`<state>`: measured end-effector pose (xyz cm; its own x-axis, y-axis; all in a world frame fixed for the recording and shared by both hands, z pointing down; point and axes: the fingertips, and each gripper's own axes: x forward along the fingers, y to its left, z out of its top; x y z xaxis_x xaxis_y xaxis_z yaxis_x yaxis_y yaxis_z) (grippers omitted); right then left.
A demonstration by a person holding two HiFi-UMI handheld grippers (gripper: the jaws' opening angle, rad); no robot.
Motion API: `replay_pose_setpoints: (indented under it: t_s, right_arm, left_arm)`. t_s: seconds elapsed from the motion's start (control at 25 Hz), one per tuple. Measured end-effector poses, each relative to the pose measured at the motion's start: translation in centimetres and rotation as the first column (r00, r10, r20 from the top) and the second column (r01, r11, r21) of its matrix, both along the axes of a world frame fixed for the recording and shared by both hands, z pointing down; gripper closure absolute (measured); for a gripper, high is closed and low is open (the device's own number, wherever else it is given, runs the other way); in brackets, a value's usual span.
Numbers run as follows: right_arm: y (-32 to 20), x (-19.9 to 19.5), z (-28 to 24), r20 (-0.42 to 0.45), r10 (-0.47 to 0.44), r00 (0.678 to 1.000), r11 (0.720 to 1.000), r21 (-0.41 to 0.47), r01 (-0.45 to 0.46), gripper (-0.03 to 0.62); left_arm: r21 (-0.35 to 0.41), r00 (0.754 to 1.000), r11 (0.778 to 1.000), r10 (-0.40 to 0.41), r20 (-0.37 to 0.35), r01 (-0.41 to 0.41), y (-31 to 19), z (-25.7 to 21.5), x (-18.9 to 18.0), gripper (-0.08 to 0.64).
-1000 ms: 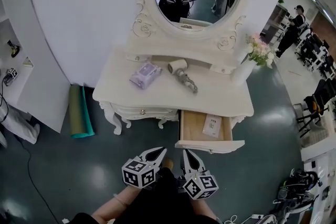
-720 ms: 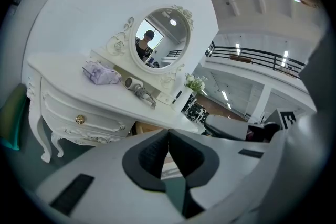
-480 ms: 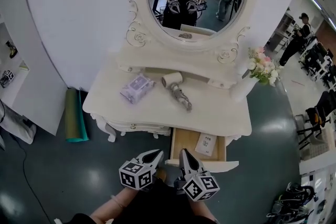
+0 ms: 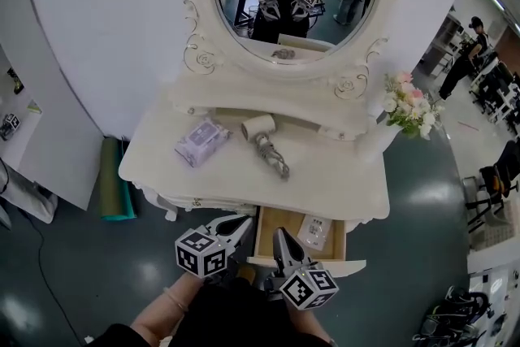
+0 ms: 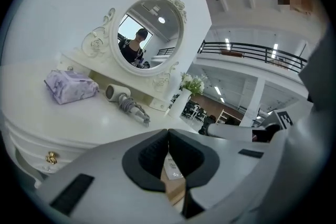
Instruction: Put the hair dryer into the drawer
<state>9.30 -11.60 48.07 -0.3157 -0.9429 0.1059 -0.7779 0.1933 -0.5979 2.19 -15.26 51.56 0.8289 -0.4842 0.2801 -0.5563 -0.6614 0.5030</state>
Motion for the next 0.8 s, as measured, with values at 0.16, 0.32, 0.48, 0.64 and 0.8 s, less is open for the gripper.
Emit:
replay_pose_setpoints:
  t_s: [0.16,0.32,0.48,0.64,0.8]
  right_arm:
    - [-0.7,-0.5,0.4,0.027,-0.035,0.999,0.999,-0.016,0.035,0.577]
    - [-1.1,-1.4,0.7,0.048,-0.055,0.997,0.998,-0.025,0.056,0.575]
    - [-1.8,-1.6,0.8,0.062,-0.047,0.997,0.998,-0.036,0.049,0.575]
    - [-2.6,-1.6,0.6,0.069,-0.021,0.997,0.999,-0.046,0.024,0.575]
    - [-3.8,-1.4,0.2,0.061,0.011,0.998,0.999,-0.052,-0.008,0.575]
  left_arm:
    - [0.037,0.999,0.999,0.003,0.04,-0.004,-1.9,-0.6,0.3,0.541]
    - [0.05,0.996,0.998,0.039,0.08,-0.043,-2.8,-0.8,0.7,0.534]
    - [0.057,0.991,0.994,0.084,0.103,-0.09,-4.3,-1.1,1.5,0.532]
    - [0.072,0.982,0.987,0.132,0.132,-0.142,-6.4,-1.5,1.9,0.527]
    - [0.09,0.967,0.975,0.184,0.175,-0.201,-8.9,-1.7,2.3,0.516]
